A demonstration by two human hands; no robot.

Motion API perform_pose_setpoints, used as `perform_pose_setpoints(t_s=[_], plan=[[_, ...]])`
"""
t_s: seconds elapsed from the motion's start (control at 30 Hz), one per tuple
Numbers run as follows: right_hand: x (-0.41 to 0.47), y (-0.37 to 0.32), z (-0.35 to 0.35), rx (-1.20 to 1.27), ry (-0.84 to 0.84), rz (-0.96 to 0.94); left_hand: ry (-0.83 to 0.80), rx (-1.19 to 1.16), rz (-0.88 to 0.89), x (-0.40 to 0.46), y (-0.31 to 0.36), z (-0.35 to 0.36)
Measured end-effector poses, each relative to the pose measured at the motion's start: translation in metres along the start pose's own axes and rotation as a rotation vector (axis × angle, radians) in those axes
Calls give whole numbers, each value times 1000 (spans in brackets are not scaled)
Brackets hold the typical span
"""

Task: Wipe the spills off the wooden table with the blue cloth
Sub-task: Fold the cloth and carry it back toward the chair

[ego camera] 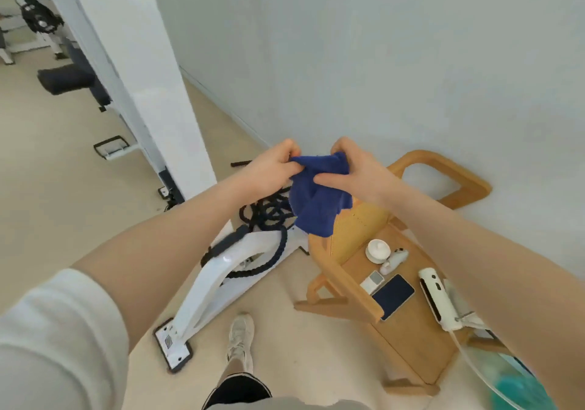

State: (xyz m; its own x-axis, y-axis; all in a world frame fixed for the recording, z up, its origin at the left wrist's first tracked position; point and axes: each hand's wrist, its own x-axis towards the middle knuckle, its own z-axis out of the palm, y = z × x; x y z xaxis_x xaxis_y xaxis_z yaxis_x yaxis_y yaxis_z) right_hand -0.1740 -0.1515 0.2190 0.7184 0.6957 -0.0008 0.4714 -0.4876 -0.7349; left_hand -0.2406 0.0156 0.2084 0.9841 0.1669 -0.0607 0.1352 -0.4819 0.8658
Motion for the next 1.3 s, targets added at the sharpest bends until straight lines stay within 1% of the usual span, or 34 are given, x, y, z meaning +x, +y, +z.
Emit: perform_pose_setpoints(t_s=[0.07,0.13,0.23,0.3,0.37,0.43,0.5,0.53,0.57,0.6,0.67,0.7,0.73,0.77,0.83,0.87,0.93,0.97,1.03,1.07,1.13,1.23,1.3], plan=[[27,8,-7,76,8,121,-88,-116,-1,46,-3,-14],[49,13,-16,134,46,230,-153,-160,-1,87,1,-28],[66,23,-32,118,110,372,-225,-107,45,139,8,-44],[67,34,-42,127,109,482,-346,-91,49,166,9,-49],[61,44,-50,147,134,588,-489,-33,89,185,8,-51],[53,54,-57,262,216,644,-601,53,168,203,5,-49],[45,60,-63,447,381,669,-665,144,257,219,3,-46],[42,61,-65,493,470,666,-694,193,305,225,4,-45],[40,62,-66,489,540,659,-715,270,359,233,4,-43],[38,62,-67,451,587,648,-738,413,415,240,4,-41],[38,62,-68,378,631,613,-753,845,519,248,2,-35],[40,59,-69,359,635,596,-737,980,519,250,-1,-31],[44,56,-71,345,630,585,-721,1010,516,250,-2,-26],[49,53,-74,333,617,572,-704,953,520,250,-2,-20],[63,46,-80,297,554,550,-665,667,542,243,5,-4],[71,43,-82,273,510,537,-693,483,506,238,11,5],[85,42,-85,237,422,519,-801,111,374,223,21,24],[91,43,-86,230,391,524,-827,-10,330,215,23,34],[95,50,-88,285,365,556,-793,-142,261,212,15,49],[96,53,-89,360,378,576,-777,-182,218,212,9,52],[94,62,-90,528,437,592,-807,-187,157,215,-7,56],[90,76,-85,662,543,626,-948,-62,105,222,-32,60],[89,85,-83,719,625,673,-1046,58,34,231,-50,63]])
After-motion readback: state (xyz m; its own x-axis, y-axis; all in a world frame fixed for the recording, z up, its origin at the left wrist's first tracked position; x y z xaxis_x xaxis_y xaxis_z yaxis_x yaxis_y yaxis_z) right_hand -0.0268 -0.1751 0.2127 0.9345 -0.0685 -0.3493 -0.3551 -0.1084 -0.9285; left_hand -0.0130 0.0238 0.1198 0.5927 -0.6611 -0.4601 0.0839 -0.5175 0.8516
